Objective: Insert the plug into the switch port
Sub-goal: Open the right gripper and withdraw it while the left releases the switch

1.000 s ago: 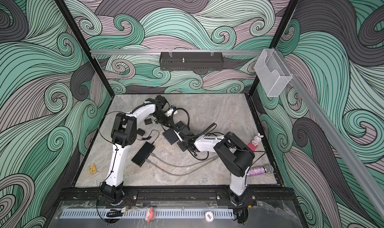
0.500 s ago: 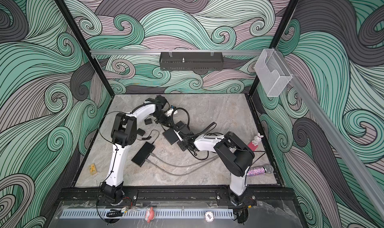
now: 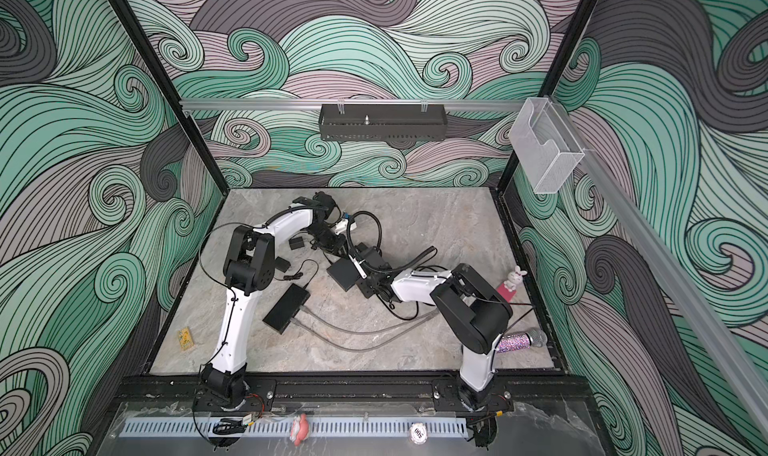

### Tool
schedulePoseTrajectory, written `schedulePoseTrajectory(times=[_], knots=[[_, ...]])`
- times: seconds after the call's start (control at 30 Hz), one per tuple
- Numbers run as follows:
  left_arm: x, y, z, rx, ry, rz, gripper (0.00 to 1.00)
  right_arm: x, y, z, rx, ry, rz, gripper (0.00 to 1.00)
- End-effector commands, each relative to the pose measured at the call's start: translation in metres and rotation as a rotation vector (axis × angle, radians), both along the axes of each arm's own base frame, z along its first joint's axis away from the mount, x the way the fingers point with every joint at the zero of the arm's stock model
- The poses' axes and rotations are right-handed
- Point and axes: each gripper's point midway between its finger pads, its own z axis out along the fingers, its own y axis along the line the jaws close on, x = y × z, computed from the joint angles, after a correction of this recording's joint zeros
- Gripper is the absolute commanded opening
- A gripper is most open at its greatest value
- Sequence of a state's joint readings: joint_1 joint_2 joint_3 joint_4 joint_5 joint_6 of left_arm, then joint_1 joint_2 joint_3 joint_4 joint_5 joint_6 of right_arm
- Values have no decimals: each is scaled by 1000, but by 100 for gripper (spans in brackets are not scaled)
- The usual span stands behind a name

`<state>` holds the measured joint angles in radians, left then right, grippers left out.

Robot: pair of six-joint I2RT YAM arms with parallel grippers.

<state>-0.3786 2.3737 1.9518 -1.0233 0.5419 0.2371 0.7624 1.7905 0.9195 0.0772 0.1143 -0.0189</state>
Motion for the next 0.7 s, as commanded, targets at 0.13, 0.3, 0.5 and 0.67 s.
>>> schedulePoseTrajectory(times=[0.13,0.3,0.5,0.67], knots=[[-20,13,4,105,62,43,58,26,0,68,147,-188,-56,40],[6,30,45,125,-103,112,68,11,-25,82,85,-186,-66,49],[10,21,97,11,-255,130,72,-13,-67,114,272,-54,-231,77],[-6,4,106,-57,-273,82,69,-37,-119,120,333,12,-456,88]])
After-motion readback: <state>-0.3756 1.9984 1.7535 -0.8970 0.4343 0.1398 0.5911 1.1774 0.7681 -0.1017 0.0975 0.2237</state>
